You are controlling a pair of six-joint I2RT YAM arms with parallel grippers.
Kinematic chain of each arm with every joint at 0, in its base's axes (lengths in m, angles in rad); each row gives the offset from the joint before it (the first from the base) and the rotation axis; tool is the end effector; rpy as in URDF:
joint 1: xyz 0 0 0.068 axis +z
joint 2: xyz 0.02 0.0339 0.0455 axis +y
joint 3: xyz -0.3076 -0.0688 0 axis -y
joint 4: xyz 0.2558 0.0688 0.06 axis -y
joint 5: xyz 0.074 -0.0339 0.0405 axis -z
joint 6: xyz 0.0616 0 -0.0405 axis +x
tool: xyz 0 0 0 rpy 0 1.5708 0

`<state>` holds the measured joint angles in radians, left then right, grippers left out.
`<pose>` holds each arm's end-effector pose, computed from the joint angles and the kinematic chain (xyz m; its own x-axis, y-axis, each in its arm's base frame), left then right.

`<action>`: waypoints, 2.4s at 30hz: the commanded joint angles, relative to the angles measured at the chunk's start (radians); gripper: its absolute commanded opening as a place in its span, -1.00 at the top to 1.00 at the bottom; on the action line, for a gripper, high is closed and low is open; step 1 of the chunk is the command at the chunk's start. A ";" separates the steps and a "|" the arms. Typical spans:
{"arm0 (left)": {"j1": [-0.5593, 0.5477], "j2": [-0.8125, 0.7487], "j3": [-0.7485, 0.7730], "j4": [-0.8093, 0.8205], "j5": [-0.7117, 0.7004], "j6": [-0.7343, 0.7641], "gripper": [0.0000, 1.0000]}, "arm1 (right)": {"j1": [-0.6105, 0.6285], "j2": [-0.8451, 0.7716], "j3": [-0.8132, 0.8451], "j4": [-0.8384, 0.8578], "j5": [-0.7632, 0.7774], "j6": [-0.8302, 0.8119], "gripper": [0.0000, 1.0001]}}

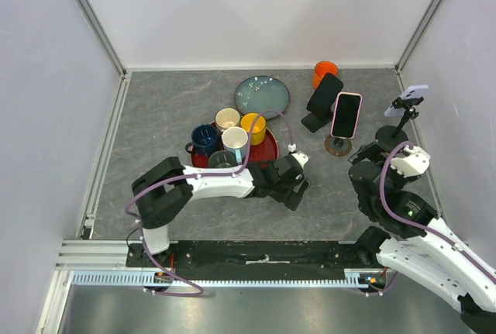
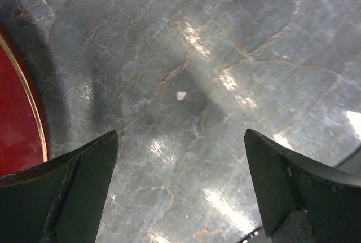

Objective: Remove the phone from the phone stand

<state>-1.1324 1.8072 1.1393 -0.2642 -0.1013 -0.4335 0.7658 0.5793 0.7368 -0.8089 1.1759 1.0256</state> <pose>0.1800 -0.3692 0.1926 -0.6769 0.4594 -0.5751 0.6511 0.7381 -0.1767 0.0996 0.0169 0.3220 -0.0022 0.4542 -0.8909 0.5098 0.7670 0.3897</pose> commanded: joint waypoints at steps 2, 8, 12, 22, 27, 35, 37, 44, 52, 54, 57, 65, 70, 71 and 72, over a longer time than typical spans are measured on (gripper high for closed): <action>0.009 0.061 0.077 -0.064 -0.090 -0.019 -1.00 | 0.000 0.002 -0.013 -0.022 0.050 0.013 -0.96; 0.083 0.047 0.042 -0.087 -0.147 -0.017 -0.99 | 0.000 0.022 -0.025 -0.022 0.051 0.021 -0.96; 0.164 0.043 0.010 -0.092 -0.159 -0.011 -1.00 | 0.000 0.045 -0.027 -0.018 0.048 0.030 -0.96; 0.466 0.043 0.028 -0.130 -0.210 0.039 -0.99 | 0.000 0.068 -0.028 -0.013 0.048 0.022 -0.96; 0.615 0.101 0.108 -0.150 -0.204 0.087 -1.00 | 0.000 0.068 -0.031 -0.006 0.050 0.011 -0.96; 0.790 0.165 0.232 -0.170 -0.161 0.144 -0.99 | 0.000 0.068 -0.025 0.007 0.033 -0.031 -0.96; 0.798 0.153 0.241 -0.172 -0.167 0.159 -1.00 | 0.000 0.077 -0.017 0.022 0.016 -0.057 -0.96; 0.829 0.120 0.258 -0.184 -0.152 0.165 -0.99 | 0.000 0.132 -0.008 0.120 -0.120 -0.220 -0.96; 0.764 -0.103 0.223 -0.199 0.070 0.085 -0.99 | 0.000 0.247 0.065 0.290 -0.317 -0.484 -0.97; 0.757 -0.193 0.217 -0.214 0.125 0.081 -1.00 | 0.000 0.283 0.094 0.313 -0.334 -0.553 -0.96; 0.758 -0.291 0.206 -0.225 0.137 0.102 -0.99 | 0.001 0.352 0.127 0.346 -0.398 -0.653 -0.97; 0.758 -0.715 0.036 -0.123 -0.082 0.173 -1.00 | 0.000 0.537 0.246 0.421 -0.657 -0.714 -0.96; 0.758 -0.896 -0.096 -0.017 -0.211 0.210 -1.00 | -0.054 0.672 0.337 0.425 -0.595 -0.716 -0.96; 0.758 -0.943 -0.113 0.000 -0.222 0.210 -0.99 | -0.080 0.686 0.348 0.427 -0.593 -0.710 -0.96; 0.758 -0.965 -0.128 0.009 -0.225 0.211 -1.00 | -0.135 0.711 0.366 0.430 -0.598 -0.704 -0.96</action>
<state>-0.3771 0.9180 1.0775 -0.3557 -0.2188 -0.2768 0.7376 1.2350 1.0214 -0.4179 0.5713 0.3267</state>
